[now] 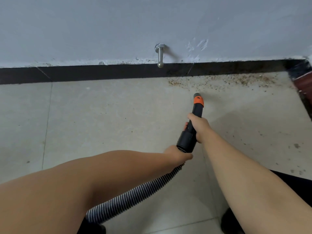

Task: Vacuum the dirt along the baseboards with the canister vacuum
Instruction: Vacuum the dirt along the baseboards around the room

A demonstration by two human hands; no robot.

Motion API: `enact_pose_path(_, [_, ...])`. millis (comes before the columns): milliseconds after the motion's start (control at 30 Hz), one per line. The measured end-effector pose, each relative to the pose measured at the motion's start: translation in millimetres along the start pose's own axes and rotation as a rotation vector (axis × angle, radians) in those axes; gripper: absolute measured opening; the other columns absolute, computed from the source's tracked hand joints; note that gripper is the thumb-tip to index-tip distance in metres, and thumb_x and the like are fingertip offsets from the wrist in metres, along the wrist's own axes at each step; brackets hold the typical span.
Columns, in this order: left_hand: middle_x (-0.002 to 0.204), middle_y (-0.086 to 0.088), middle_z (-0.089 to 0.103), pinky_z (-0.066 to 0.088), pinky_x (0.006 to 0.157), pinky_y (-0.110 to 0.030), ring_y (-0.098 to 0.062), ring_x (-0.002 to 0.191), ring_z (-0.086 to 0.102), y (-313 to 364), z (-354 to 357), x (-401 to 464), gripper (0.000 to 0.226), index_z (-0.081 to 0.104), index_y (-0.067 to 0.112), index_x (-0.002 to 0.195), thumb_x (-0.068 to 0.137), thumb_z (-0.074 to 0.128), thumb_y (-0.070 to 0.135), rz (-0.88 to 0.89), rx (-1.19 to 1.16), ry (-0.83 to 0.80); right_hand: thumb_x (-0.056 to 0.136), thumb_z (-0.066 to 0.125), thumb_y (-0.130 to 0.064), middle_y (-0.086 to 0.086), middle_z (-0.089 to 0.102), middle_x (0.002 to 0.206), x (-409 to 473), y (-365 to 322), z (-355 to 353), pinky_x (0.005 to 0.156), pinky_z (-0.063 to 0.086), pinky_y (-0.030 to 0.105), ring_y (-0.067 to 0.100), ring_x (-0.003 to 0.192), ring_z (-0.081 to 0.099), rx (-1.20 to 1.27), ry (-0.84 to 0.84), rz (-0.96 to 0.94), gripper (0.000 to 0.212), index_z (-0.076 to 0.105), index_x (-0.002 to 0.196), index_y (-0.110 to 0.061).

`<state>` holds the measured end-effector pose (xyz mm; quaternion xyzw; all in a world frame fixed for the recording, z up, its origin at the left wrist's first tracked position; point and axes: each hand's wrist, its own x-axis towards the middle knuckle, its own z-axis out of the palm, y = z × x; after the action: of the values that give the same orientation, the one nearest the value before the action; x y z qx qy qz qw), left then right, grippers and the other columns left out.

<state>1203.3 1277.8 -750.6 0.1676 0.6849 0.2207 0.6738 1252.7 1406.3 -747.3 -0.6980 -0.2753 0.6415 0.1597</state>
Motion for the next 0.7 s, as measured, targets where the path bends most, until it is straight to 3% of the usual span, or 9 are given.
enact_pose_path(267, [0.068,-0.007,0.057,0.049,0.052,-0.024,-0.018,0.053,0.053,1,35,2,0.033,0.055,0.006,0.105,0.079,0.067,0.021,-0.034,-0.08,0.192,0.084,0.056,-0.011,0.008,0.054,0.054,4,-7,-1,0.045,0.046,0.023,0.018,0.036,0.05,-0.234,-0.235,-0.051,0.011,0.046,0.088,-0.008])
enact_pose_path(500, [0.067,-0.003,0.06,0.05,0.054,-0.023,-0.015,0.051,0.056,18,40,17,0.024,0.056,0.015,0.092,0.077,0.069,0.029,-0.001,0.118,0.19,0.084,0.055,-0.015,0.005,0.053,0.053,29,-11,-30,0.045,0.045,0.024,0.018,0.035,0.05,-0.127,-0.076,-0.084,0.01,0.046,0.084,-0.011])
enact_pose_path(700, [0.068,-0.004,0.061,0.054,0.06,-0.029,-0.018,0.055,0.058,21,70,25,0.022,0.053,0.019,0.089,0.078,0.069,0.029,0.025,0.101,0.275,0.083,0.055,-0.016,0.005,0.053,0.054,38,-16,-46,0.044,0.045,0.023,0.018,0.034,0.049,-0.185,-0.149,-0.097,0.011,0.044,0.08,-0.014])
